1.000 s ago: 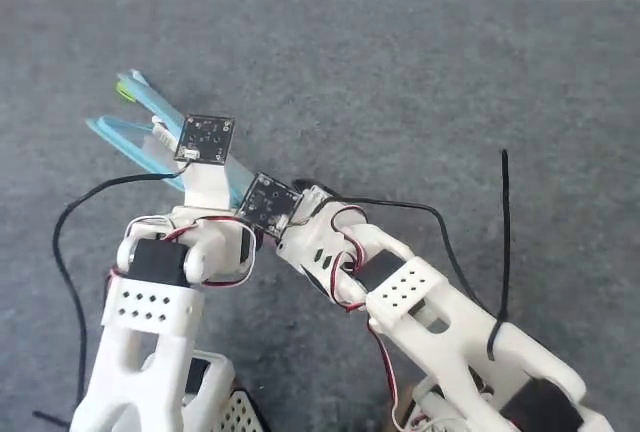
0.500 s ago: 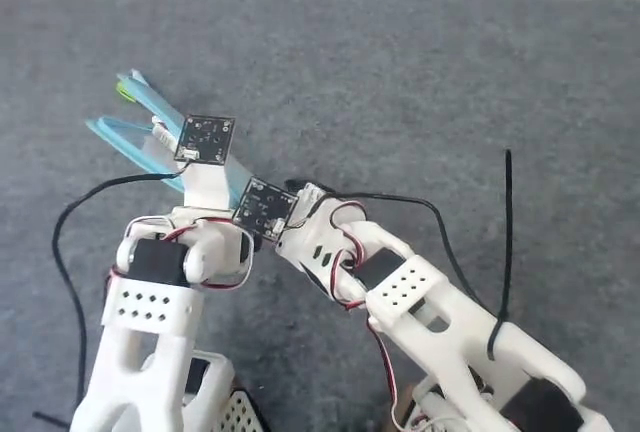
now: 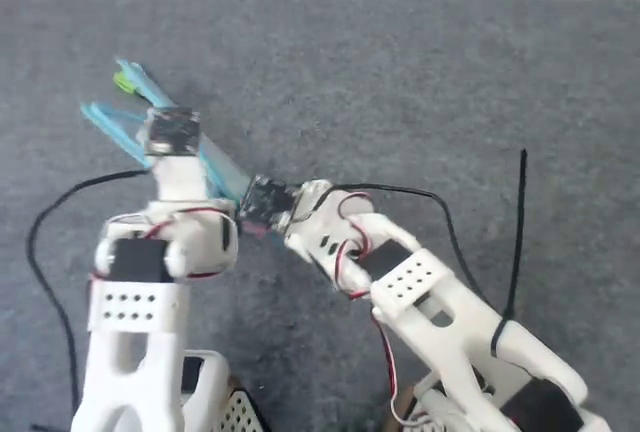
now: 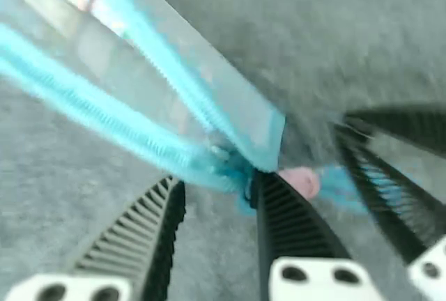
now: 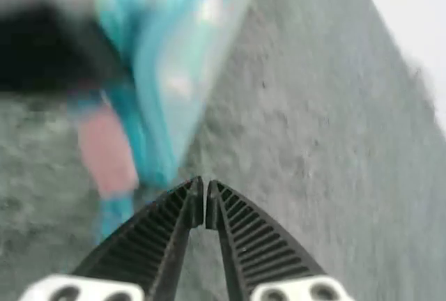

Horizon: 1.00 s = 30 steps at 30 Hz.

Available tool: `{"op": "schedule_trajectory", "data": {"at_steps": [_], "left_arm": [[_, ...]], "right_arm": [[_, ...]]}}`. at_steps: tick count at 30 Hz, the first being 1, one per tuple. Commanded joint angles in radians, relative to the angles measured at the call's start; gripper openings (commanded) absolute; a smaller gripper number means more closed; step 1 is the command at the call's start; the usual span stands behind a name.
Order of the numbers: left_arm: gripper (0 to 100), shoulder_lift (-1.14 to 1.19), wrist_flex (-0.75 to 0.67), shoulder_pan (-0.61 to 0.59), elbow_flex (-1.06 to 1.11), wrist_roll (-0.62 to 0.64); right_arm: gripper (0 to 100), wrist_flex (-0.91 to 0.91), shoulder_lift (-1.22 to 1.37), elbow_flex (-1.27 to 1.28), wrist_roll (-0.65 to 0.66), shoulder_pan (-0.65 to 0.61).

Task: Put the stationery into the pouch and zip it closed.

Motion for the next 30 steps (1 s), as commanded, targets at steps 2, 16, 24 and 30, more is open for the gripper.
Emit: {"op": "schedule_trajectory", "data": {"at_steps": [2,16,24,30], "left_arm": [[14,-0.025,-0.038,-0.141,-0.119,-0.002],[14,-0.015,-0.075,-0.175,-0.117,0.000],[14,-0.015,-0.075,-0.175,-0.117,0.000],[14,-0.015,-0.075,-0.175,-0.117,0.000]], "right_arm": [[0.8,0.016,-0.016,-0.052,-0.028,0.073],[3.9,0.016,-0.010,0.005,-0.129,-0.094],[15.8,0.071,-0.019,0.041,-0.141,-0.185],[15.8,0.097,-0.012,0.043,-0.143,-0.194]]}}
